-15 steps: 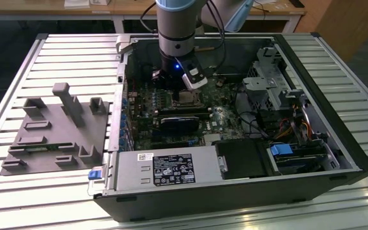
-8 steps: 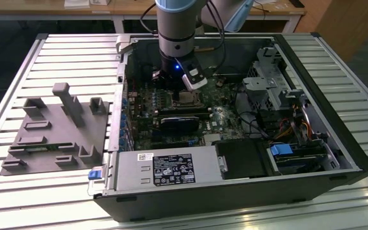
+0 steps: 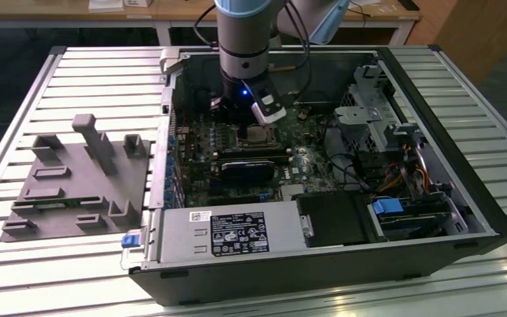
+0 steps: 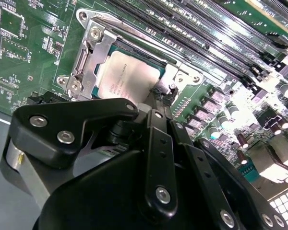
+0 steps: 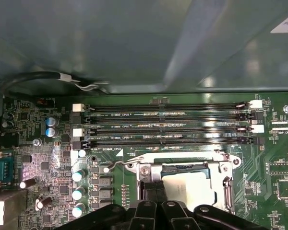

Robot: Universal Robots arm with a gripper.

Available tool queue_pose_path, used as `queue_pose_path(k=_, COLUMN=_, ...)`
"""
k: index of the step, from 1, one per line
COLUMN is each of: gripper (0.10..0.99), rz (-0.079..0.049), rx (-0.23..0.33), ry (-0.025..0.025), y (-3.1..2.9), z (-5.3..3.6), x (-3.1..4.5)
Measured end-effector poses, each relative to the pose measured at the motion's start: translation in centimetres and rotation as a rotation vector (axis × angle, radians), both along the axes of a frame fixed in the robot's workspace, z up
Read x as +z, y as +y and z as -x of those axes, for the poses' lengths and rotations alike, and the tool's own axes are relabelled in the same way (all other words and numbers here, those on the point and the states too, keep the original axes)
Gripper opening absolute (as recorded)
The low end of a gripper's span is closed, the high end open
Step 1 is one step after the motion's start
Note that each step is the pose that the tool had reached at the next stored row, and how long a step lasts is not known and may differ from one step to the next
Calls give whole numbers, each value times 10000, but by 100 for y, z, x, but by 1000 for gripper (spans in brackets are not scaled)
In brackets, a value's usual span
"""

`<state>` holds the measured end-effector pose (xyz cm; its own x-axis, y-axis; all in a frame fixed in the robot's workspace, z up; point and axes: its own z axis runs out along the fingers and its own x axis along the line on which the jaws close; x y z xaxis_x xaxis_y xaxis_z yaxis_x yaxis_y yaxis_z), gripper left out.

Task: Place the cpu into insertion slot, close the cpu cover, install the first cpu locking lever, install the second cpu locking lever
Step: 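Close the cpu cover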

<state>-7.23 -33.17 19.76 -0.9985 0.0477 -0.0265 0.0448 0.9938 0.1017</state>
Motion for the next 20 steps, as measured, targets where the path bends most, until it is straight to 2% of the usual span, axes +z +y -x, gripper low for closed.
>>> queue_pose_path(k=8, gripper=102, rz=-6, rx=0, ry=7, y=1, z=-34, x=7)
queue_pose_path(k=17, gripper=102, rz=-1, rx=0, ry=67, y=0, z=-66, x=44)
queue_pose_path(k=20, gripper=102, rz=-4, rx=-1, ry=68, y=1, z=-68, x=45)
